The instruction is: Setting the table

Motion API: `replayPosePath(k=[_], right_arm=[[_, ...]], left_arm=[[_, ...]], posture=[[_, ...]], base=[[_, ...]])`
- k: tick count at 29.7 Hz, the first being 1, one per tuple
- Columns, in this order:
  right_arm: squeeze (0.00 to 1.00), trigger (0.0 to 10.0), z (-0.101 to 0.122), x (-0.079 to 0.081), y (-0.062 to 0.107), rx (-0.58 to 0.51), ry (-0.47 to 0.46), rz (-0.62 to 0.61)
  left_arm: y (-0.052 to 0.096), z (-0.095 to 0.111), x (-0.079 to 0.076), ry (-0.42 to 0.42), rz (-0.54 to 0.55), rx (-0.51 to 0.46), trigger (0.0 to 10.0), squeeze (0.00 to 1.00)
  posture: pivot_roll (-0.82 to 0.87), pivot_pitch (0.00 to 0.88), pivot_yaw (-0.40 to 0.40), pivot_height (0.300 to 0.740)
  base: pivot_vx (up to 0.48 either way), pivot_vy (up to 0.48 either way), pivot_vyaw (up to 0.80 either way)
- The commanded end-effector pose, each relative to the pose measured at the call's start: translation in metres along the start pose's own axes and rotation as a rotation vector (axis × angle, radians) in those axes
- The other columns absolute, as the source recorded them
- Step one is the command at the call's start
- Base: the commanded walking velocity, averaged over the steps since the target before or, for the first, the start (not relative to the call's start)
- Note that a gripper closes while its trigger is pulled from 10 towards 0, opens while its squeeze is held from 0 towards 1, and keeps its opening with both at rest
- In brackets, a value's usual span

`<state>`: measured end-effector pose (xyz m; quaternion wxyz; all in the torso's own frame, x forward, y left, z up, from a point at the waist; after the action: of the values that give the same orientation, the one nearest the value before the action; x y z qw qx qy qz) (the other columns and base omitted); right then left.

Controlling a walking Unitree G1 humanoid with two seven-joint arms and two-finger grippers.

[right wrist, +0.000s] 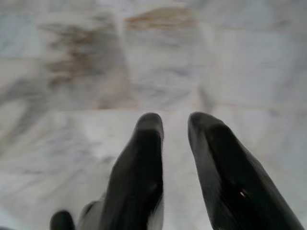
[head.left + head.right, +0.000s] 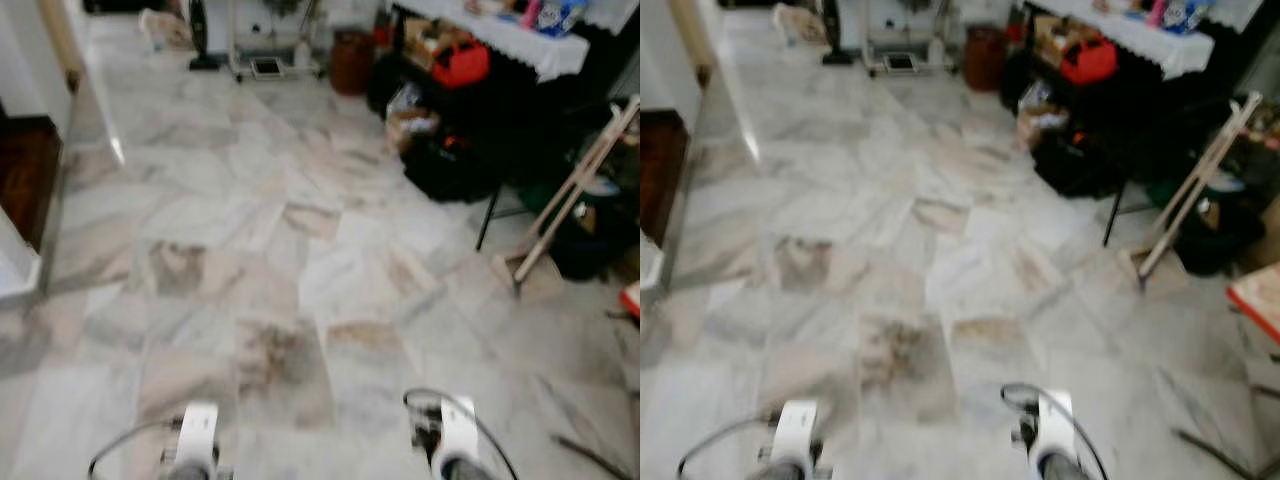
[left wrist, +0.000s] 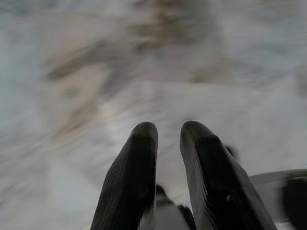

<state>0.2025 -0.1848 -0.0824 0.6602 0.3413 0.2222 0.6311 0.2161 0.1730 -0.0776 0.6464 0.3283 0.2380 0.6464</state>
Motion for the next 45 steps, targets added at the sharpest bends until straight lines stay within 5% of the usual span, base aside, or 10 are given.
replayPosePath(k=[1, 19, 32, 45], right_arm=[[0.0, 10.0, 0.0, -0.001, 0.0, 0.002, 0.002, -0.006], [0.0, 10.0, 0.0, -0.014, 0.003, -0.014, -0.029, -0.036], [0.0, 10.0, -0.007, -0.013, 0.005, -0.041, -0.121, -0.089], [0.0, 10.0, -0.022, -0.023, 0.012, -0.014, -0.134, -0.134]], left_arm=[[0.001, -0.008, -0.002, -0.02, -0.01, 0.031, 10.0, 0.0], [0.003, -0.01, -0.003, -0.057, -0.015, 0.01, 10.0, 0.0], [0.001, -0.002, -0.008, -0.182, -0.103, 0.001, 10.0, 0.0], [-0.002, 0.01, -0.014, -0.207, -0.128, -0.019, 10.0, 0.0]], posture=[[0.06, 0.0, -0.106, 0.74], [0.12, 0.0, -0.15, 0.74], [-0.03, 0.0, 0.01, 0.74], [-0.06, 0.0, 0.011, 0.74]], base=[[0.0, 0.0, -0.8], [0.0, 0.0, -0.8], [0.0, 0.0, -0.8], [0.0, 0.0, -0.8]])
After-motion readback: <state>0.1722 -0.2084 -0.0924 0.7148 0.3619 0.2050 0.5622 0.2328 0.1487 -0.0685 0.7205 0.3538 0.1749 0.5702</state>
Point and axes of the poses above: a point about 5 cm out from each wrist's last joint towards the gripper, its own y axis pointing back from the gripper into the wrist, its own z axis along the axis of the wrist's last joint, x = y × z, the point moved 1 cm from there along -y, pointing out of the wrist towards the gripper, and after that the axes turned 3 degrees about -y, right-handed, at the moved point
